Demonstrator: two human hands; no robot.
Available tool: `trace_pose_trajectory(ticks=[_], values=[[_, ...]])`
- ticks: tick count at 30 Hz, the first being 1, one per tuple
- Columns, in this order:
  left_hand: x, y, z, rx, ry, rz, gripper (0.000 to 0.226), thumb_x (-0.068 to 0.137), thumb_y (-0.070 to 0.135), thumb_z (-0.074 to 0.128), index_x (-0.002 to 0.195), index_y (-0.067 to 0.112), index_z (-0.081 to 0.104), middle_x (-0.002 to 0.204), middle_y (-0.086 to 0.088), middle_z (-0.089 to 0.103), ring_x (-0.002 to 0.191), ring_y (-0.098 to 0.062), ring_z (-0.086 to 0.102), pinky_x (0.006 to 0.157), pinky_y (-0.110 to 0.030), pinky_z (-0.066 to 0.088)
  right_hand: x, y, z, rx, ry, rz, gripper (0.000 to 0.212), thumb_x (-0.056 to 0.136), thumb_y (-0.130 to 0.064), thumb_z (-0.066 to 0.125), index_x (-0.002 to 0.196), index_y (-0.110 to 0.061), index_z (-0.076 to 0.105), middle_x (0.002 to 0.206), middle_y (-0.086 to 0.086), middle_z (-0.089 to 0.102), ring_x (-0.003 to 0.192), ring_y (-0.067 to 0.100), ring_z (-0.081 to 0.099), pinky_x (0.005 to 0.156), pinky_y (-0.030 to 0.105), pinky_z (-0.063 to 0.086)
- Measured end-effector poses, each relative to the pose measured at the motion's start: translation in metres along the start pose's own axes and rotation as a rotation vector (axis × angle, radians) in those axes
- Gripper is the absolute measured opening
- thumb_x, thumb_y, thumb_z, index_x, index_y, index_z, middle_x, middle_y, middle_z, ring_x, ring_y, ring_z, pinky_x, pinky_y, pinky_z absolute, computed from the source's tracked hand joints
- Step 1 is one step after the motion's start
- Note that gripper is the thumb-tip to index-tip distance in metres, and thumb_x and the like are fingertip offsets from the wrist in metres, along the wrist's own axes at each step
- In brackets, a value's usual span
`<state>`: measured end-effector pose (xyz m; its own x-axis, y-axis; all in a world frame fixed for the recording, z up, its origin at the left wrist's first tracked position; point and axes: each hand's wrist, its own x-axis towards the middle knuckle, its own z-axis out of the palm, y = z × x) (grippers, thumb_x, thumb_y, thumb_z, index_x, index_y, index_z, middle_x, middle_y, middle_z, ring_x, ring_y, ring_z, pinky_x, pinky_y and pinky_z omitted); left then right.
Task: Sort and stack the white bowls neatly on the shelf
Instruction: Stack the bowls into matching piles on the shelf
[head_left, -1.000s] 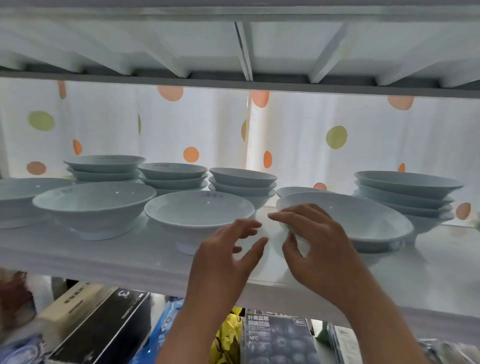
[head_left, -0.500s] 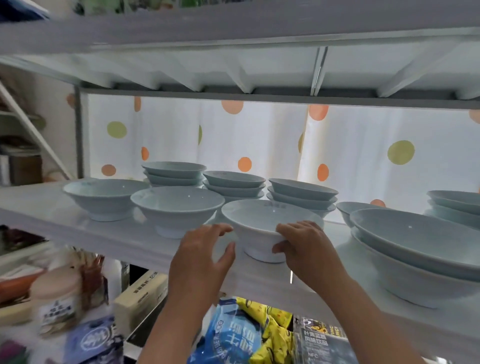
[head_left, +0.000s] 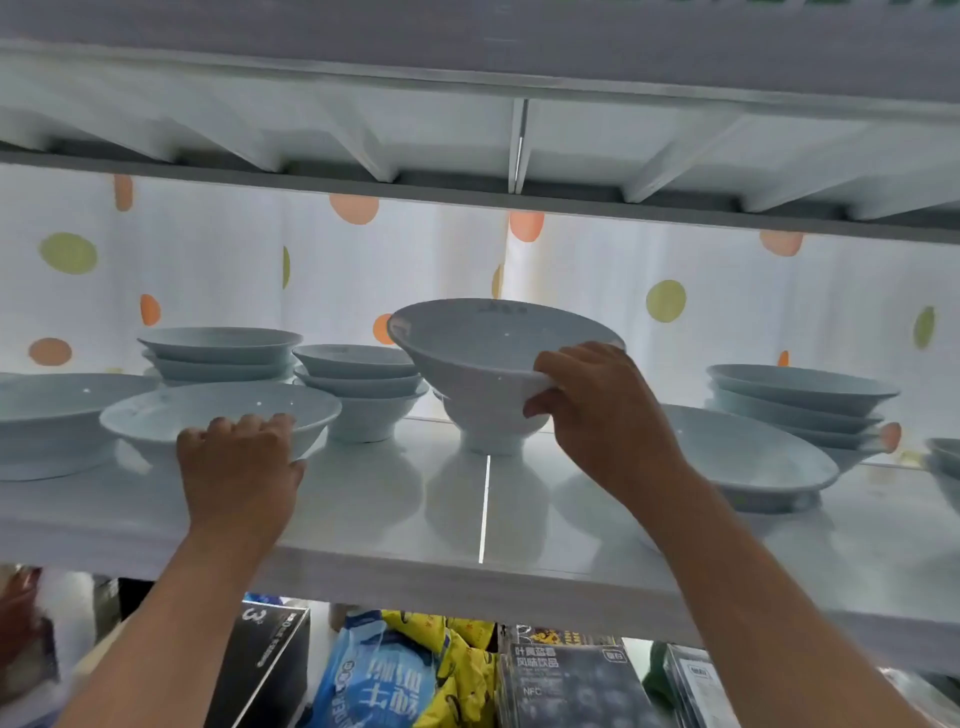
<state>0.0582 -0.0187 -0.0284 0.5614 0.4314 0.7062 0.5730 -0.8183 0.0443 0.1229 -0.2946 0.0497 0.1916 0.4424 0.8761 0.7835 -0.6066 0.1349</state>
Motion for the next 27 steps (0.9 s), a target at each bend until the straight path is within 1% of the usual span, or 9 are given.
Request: trace_pose_trajectory(ticks=[2,5,8,12,16,21,23,25,27], values=[[0.0,0.001,0.002,-0.014,0.045,-0.017,0.015,0.067,0.013,0.078,0.078,0.007,0.07,0.065,-0.014,0.065,0.066,-0.036,0.062,0.066,-0.04,0.037,0.001,0.016,-0.014,-0.025,0.018,0.031,0.014,0.066,-0.002,0.063,0.066,-0.011,0.051,0.057,0.002,0.054,0.059,0.027,0.046,0.063,0.029,0.034],[0.001,0.002,0.006,-0.062,0.105,-0.039,0.01,0.064,0.0,0.075,0.067,0.004,0.067,0.058,-0.016,0.061,0.062,-0.037,0.059,0.065,-0.04,0.032,-0.002,0.038,-0.032,-0.096,-0.004,0.069,0.014,0.066,-0.001,0.065,0.065,-0.008,0.053,0.057,0.003,0.055,0.058,0.023,0.038,0.062,0.029,0.033],[-0.001,0.005,0.009,-0.115,0.152,-0.065,0.01,0.066,-0.004,0.073,0.064,0.004,0.066,0.059,-0.017,0.061,0.063,-0.038,0.057,0.066,-0.041,0.029,-0.012,0.052,-0.045,-0.149,-0.054,0.123,0.02,0.064,0.005,0.07,0.063,-0.007,0.054,0.056,0.004,0.054,0.059,0.02,0.037,0.063,0.027,0.027],[-0.006,0.016,0.01,-0.182,0.214,-0.088,0.012,0.067,-0.006,0.07,0.062,0.003,0.063,0.06,-0.017,0.06,0.065,-0.038,0.055,0.068,-0.042,0.026,-0.029,0.065,-0.055,-0.162,-0.085,0.211,0.019,0.07,0.002,0.069,0.063,-0.007,0.054,0.057,0.0,0.048,0.063,0.023,0.041,0.056,0.025,0.024],[-0.012,0.033,0.01,-0.21,0.252,-0.079,0.011,0.067,-0.006,0.069,0.064,0.002,0.062,0.063,-0.018,0.061,0.067,-0.038,0.054,0.071,-0.043,0.027,-0.041,0.076,-0.062,-0.189,-0.102,0.21,0.017,0.069,0.003,0.071,0.062,-0.006,0.058,0.058,0.005,0.059,0.061,0.021,0.042,0.065,0.026,0.027],[-0.019,0.045,0.005,-0.219,0.288,-0.069,0.009,0.066,-0.004,0.07,0.066,0.002,0.064,0.066,-0.017,0.063,0.068,-0.038,0.054,0.072,-0.043,0.029,-0.054,0.083,-0.062,-0.181,-0.127,0.246,0.012,0.07,0.002,0.07,0.064,-0.004,0.061,0.06,0.008,0.063,0.061,0.028,0.05,0.061,0.026,0.03],[-0.021,0.05,0.0,-0.221,0.286,-0.06,0.01,0.065,-0.004,0.07,0.066,0.003,0.064,0.066,-0.016,0.063,0.068,-0.037,0.055,0.072,-0.043,0.03,-0.059,0.084,-0.062,-0.173,-0.137,0.258,0.015,0.071,0.001,0.069,0.063,-0.005,0.059,0.057,0.001,0.058,0.061,0.023,0.044,0.061,0.026,0.028],[-0.024,0.056,-0.003,-0.22,0.279,-0.048,0.011,0.064,-0.005,0.071,0.066,0.004,0.065,0.065,-0.014,0.064,0.068,-0.037,0.056,0.072,-0.042,0.029,-0.064,0.084,-0.062,-0.154,-0.144,0.274,0.021,0.071,0.001,0.069,0.06,-0.01,0.056,0.053,-0.013,0.045,0.061,0.019,0.04,0.059,0.025,0.026],[-0.026,0.061,-0.006,-0.217,0.269,-0.03,0.014,0.062,-0.006,0.073,0.064,0.005,0.065,0.064,-0.013,0.064,0.068,-0.037,0.056,0.071,-0.041,0.027,-0.067,0.083,-0.064,-0.124,-0.158,0.295,0.036,0.07,0.002,0.07,0.055,-0.02,0.046,0.051,-0.019,0.036,0.06,0.019,0.039,0.053,0.021,0.024]])
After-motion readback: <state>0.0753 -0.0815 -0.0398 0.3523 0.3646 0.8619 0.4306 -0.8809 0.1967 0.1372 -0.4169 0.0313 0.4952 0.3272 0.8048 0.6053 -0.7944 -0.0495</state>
